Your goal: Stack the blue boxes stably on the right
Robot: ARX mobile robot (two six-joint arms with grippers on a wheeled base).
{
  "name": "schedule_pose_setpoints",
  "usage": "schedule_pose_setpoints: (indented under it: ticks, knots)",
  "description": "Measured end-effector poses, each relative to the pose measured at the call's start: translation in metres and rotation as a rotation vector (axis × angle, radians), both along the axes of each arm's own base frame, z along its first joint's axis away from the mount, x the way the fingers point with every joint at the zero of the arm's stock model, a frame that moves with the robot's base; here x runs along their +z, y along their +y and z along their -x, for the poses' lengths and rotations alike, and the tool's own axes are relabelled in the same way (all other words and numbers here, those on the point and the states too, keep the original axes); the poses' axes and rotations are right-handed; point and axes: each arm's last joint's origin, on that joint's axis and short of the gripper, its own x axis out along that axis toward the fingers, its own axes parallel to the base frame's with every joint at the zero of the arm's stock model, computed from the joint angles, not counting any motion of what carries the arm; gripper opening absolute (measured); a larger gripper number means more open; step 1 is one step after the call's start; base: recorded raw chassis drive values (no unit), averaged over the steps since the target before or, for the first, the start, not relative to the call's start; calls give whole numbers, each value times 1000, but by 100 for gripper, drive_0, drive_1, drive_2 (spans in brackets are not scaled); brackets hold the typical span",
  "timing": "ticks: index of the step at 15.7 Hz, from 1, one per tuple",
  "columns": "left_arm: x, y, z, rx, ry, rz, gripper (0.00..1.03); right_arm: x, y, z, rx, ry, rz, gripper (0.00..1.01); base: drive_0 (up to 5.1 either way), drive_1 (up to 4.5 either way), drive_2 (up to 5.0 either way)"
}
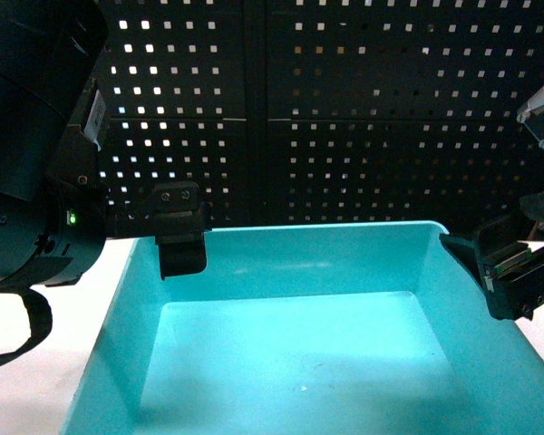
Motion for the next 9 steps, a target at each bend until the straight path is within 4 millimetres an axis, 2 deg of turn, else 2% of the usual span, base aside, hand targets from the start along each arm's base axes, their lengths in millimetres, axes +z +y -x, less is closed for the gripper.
schedule_pose_setpoints:
  ticks: [3, 7, 9]
  knots:
    - [0, -1, 2, 6, 8, -25, 98, -12, 2, 1, -9, 44, -11, 98, 0, 0, 0]
    - [3, -17, -4, -20, 0, -32, 98, -44, -9, 8, -42, 135, 6, 98, 0, 0, 0]
    - [0, -18, -5, -20, 9, -39, 98, -48, -10, 9, -46, 148, 13, 98, 0, 0, 0]
